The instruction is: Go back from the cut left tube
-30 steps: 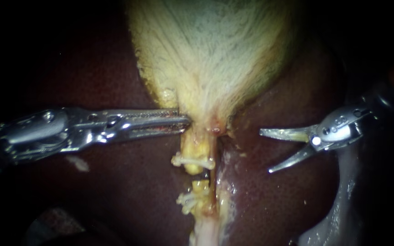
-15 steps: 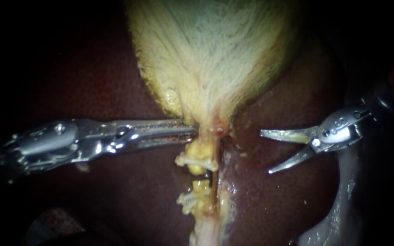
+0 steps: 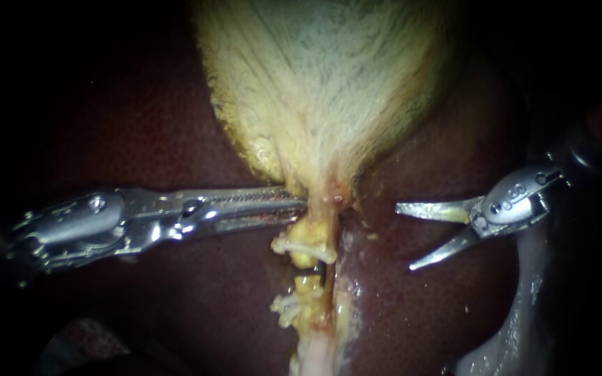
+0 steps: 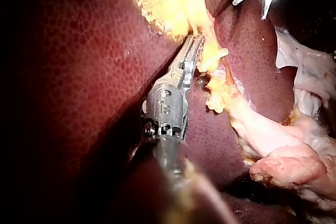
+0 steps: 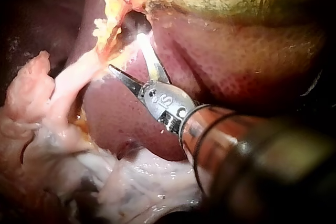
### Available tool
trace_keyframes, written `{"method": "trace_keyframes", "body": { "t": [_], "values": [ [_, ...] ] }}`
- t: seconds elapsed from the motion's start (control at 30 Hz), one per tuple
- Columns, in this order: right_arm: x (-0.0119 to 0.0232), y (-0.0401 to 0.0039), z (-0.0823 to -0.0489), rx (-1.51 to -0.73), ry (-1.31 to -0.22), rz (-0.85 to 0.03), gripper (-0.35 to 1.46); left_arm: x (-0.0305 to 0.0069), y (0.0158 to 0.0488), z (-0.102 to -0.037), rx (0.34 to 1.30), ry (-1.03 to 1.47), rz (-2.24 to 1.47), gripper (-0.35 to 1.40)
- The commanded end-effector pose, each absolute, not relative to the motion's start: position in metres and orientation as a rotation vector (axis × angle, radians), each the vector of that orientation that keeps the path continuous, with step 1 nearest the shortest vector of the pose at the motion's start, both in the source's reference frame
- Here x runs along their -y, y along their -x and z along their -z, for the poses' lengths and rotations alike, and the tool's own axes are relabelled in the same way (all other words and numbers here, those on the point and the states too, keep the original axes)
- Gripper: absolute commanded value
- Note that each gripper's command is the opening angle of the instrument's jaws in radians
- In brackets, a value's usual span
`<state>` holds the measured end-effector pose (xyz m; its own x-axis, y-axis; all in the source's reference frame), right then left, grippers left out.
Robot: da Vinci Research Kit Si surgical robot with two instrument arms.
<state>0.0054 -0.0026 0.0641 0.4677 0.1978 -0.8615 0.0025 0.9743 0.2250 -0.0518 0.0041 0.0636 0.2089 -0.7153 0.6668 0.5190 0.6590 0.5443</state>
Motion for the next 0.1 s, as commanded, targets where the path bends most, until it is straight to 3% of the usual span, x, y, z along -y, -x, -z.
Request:
{"method": "trace_keyframes", "body": {
  "t": [0.03, 0.1],
  "values": [
    [0.0026, -0.0054, -0.0640, -1.080, -0.206, -0.121, 1.43, -0.0041, 0.0518, -0.0636, 1.052, -0.219, 0.868, 0.05],
    [0.0026, -0.0055, -0.0640, -1.080, -0.206, -0.121, 1.43, -0.0041, 0.0518, -0.0636, 1.052, -0.219, 0.868, 0.05]
  ]
}}
